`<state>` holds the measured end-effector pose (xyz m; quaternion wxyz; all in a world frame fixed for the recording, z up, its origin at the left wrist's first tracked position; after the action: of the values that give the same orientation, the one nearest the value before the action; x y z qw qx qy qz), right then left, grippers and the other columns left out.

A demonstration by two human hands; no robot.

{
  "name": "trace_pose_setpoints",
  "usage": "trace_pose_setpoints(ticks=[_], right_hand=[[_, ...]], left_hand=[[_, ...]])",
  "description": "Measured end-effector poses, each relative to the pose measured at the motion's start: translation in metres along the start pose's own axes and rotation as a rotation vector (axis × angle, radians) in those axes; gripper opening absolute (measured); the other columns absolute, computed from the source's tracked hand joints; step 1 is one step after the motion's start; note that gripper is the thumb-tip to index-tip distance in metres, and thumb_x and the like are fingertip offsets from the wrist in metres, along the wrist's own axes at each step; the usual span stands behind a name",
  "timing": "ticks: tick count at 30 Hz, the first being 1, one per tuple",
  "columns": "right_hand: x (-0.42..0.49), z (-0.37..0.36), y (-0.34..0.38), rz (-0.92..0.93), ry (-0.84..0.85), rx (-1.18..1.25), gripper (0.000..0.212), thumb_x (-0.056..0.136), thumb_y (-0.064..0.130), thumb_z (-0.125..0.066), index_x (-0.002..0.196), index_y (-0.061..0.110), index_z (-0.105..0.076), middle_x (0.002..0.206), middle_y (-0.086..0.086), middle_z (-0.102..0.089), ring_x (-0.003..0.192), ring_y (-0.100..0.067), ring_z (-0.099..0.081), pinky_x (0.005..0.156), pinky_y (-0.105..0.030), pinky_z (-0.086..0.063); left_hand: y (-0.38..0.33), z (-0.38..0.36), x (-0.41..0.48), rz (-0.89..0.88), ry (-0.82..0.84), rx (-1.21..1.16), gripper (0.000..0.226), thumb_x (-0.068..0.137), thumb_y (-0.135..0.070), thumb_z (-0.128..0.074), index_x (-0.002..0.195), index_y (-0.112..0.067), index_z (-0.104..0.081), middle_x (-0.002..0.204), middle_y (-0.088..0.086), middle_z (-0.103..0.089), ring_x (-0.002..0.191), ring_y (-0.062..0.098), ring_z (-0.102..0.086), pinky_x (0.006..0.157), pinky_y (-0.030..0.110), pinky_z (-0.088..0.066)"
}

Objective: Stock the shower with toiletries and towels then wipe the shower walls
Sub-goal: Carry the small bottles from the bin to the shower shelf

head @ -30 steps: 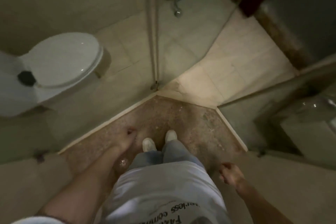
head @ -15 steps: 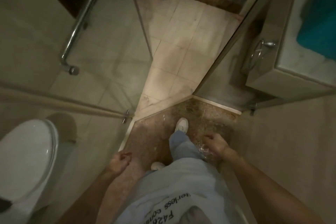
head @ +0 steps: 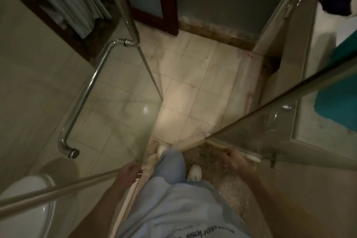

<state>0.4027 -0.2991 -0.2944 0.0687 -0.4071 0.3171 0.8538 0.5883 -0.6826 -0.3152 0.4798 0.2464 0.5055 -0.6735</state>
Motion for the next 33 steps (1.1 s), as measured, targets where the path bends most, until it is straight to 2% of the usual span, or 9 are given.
trace_pose_setpoints(ticks=[2, 4, 7, 10, 13, 15, 18, 27, 33], right_hand=[[0.002, 0.001, -0.011, -0.033, 0.018, -0.046, 0.023, 0.1, 0.028, -0.056, 0.103, 0.01, -0.071, 0.097, -0.006, -0.072, 0.09, -0.022, -0.069, 0.076, -0.036, -0.054], [0.008, 0.001, -0.026, -0.093, -0.007, -0.033, 0.022, 0.099, 0.024, -0.057, 0.095, 0.009, -0.072, 0.087, -0.005, -0.072, 0.08, -0.019, -0.069, 0.075, -0.04, -0.058], [0.022, -0.008, -0.052, -0.225, -0.013, 0.026, 0.018, 0.095, 0.031, -0.059, 0.09, 0.019, -0.072, 0.078, 0.001, -0.073, 0.071, -0.016, -0.071, 0.075, -0.044, -0.061], [0.05, -0.034, -0.092, -0.303, 0.019, 0.067, 0.014, 0.089, 0.042, -0.06, 0.077, 0.038, -0.066, 0.087, 0.002, -0.075, 0.084, -0.02, -0.073, 0.083, -0.046, -0.06], [0.042, -0.026, -0.041, -0.31, -0.014, 0.072, 0.017, 0.089, 0.044, -0.06, 0.074, 0.049, -0.063, 0.099, 0.001, -0.075, 0.092, -0.021, -0.071, 0.087, -0.044, -0.059], [0.035, -0.014, 0.017, -0.314, -0.027, 0.142, 0.009, 0.097, 0.031, -0.059, 0.093, 0.034, -0.068, 0.097, -0.004, -0.072, 0.092, -0.023, -0.071, 0.086, -0.04, -0.058], [0.049, -0.003, 0.07, -0.288, -0.062, 0.202, 0.025, 0.098, 0.027, -0.059, 0.115, 0.012, -0.069, 0.112, -0.007, -0.071, 0.101, -0.023, -0.068, 0.092, -0.04, -0.055], [0.141, 0.074, 0.146, -0.273, -0.109, 0.285, 0.021, 0.094, 0.028, -0.057, 0.106, 0.016, -0.071, 0.107, -0.008, -0.074, 0.1, -0.029, -0.069, 0.09, -0.04, -0.055], [0.2, 0.167, 0.167, -0.305, -0.135, 0.295, 0.029, 0.098, 0.027, -0.057, 0.117, 0.008, -0.066, 0.11, -0.011, -0.07, 0.099, -0.029, -0.067, 0.088, -0.04, -0.055]], left_hand=[[-0.023, 0.005, 0.02, 0.022, 0.013, 0.004, 0.02, 0.09, -0.024, -0.067, 0.104, -0.01, -0.068, 0.091, 0.013, -0.073, 0.071, 0.021, -0.064, 0.066, 0.027, -0.046], [-0.056, 0.01, 0.041, 0.01, 0.018, 0.029, 0.018, 0.082, -0.027, -0.068, 0.095, -0.014, -0.07, 0.092, 0.019, -0.073, 0.069, 0.024, -0.063, 0.062, 0.028, -0.047], [-0.116, 0.013, 0.069, -0.039, 0.028, 0.075, 0.011, 0.099, -0.012, -0.056, 0.094, -0.014, -0.065, 0.09, 0.014, -0.066, 0.072, 0.027, -0.061, 0.049, 0.018, -0.045], [-0.174, 0.01, 0.097, -0.088, 0.075, 0.116, 0.012, 0.1, -0.016, -0.055, 0.107, -0.012, -0.065, 0.102, 0.013, -0.07, 0.081, 0.021, -0.066, 0.062, 0.021, -0.045], [-0.22, 0.005, 0.117, -0.093, 0.157, 0.213, 0.019, 0.1, -0.019, -0.056, 0.114, -0.011, -0.065, 0.105, 0.01, -0.071, 0.08, 0.015, -0.066, 0.063, 0.022, -0.045], [-0.252, 0.002, 0.12, -0.111, 0.205, 0.267, 0.018, 0.1, -0.017, -0.054, 0.114, -0.01, -0.064, 0.105, 0.01, -0.069, 0.08, 0.014, -0.065, 0.059, 0.017, -0.043], [-0.294, 0.002, 0.128, -0.141, 0.245, 0.327, 0.023, 0.099, -0.019, -0.055, 0.117, -0.008, -0.065, 0.105, 0.011, -0.071, 0.079, 0.015, -0.067, 0.06, 0.021, -0.043], [-0.385, -0.013, 0.149, -0.191, 0.331, 0.494, 0.016, 0.1, -0.02, -0.055, 0.11, -0.013, -0.065, 0.104, 0.009, -0.071, 0.081, 0.014, -0.066, 0.063, 0.019, -0.045], [-0.433, -0.017, 0.181, -0.148, 0.282, 0.484, 0.016, 0.097, -0.023, -0.057, 0.111, -0.022, -0.066, 0.111, 0.006, -0.07, 0.101, 0.021, -0.067, 0.087, 0.031, -0.051]])
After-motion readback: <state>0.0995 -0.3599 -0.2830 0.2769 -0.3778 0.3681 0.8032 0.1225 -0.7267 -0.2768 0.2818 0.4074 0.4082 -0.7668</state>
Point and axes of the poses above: each hand's wrist, its own x-axis towards the middle knuckle, its own z-axis out of the back of the hand, y = z × x, the point moved 10 cm from there along x, towards the middle knuckle
